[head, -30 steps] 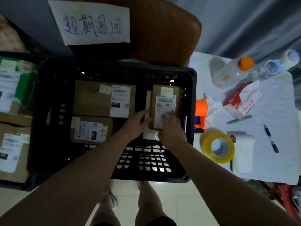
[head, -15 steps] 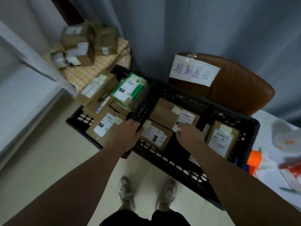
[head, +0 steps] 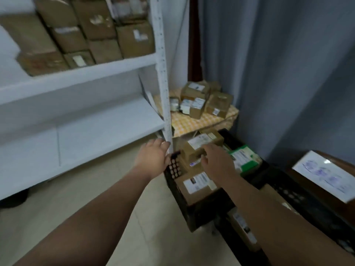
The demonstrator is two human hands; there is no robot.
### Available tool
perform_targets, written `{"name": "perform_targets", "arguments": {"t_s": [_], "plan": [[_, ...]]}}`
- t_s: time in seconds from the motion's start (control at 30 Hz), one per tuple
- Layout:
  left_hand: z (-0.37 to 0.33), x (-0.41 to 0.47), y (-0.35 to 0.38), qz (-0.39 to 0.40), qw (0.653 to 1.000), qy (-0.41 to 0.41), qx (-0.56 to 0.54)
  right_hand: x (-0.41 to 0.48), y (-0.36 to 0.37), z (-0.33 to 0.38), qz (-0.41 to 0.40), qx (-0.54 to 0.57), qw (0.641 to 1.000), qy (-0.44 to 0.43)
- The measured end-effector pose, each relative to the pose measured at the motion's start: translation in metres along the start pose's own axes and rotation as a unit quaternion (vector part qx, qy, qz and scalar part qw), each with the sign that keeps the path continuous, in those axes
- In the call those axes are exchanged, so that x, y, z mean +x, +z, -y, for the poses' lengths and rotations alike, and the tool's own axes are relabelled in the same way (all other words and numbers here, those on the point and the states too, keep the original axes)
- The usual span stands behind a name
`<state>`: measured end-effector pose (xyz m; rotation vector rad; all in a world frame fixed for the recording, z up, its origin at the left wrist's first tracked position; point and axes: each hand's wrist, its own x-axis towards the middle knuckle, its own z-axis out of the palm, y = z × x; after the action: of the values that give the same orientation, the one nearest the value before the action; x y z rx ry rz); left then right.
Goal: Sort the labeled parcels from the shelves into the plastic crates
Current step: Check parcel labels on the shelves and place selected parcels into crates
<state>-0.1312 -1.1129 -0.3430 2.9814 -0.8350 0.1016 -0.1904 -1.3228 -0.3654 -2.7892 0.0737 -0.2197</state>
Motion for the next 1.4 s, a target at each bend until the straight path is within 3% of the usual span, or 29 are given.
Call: {"name": "perform_targets", "arguments": {"t_s": [0.27,0.5,0.83,1.07,1.23,1.33,1.4], "plan": [[0.205,-0.040,-0.091,-0.137,0.983,-0.092,0.075,0.116,0.025,0.229,-0.113,0.130,0.973,-0.153],[0.332,-0.069,-0.160,-0.217,0.954,-0.180,0.102,0.200,0.004,0.386,-0.134,0.197,0.943,-0.234],[0.420,-0.011,-0.173,-0.231,0.945,-0.216,0.078,0.311,0.002,0.432,-0.139,0.234,0.928,-0.255],[0.462,0.084,-0.202,-0.272,0.927,-0.249,-0.064,0.406,-0.007,0.443,-0.100,0.306,0.924,-0.204],[0.498,0.143,-0.221,-0.244,0.921,-0.282,-0.112,0.461,-0.004,0.461,-0.053,0.309,0.933,-0.177],[0.517,0.158,-0.217,-0.213,0.930,-0.259,-0.152,0.472,0.010,0.473,-0.033,0.363,0.918,-0.156],[0.520,0.159,-0.208,-0.235,0.921,-0.233,-0.207,0.476,0.024,0.480,-0.036,0.407,0.903,-0.130]]}}
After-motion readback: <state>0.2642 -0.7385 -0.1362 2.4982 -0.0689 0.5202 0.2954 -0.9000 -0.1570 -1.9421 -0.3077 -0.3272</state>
